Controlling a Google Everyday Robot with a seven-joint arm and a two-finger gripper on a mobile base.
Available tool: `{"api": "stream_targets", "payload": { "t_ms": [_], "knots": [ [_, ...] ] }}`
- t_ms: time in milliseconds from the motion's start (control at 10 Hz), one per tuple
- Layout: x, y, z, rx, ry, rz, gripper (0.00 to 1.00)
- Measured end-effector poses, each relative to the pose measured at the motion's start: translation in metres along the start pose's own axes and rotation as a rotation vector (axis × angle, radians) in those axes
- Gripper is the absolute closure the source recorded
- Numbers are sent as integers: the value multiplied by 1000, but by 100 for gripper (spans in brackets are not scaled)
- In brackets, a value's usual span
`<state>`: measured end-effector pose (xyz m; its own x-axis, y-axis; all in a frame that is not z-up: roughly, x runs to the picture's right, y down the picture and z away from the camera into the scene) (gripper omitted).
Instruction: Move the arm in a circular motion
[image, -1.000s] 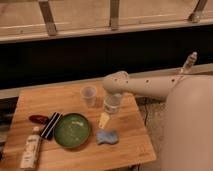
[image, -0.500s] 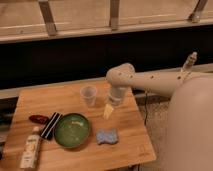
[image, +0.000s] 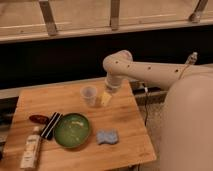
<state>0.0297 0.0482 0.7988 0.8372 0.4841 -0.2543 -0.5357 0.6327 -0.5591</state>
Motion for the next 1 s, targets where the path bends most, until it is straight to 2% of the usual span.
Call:
{"api": "stream_targets", "payload": {
  "t_ms": [200,500,800,1000],
  "knots": [
    [2,0,3,-5,6,3,20],
    [14,-14,25,-4,31,15,20],
    [-20,-16,20,16,18,-44,20],
    [-62,-10,4,37,-3,-106,20]
  ]
}}
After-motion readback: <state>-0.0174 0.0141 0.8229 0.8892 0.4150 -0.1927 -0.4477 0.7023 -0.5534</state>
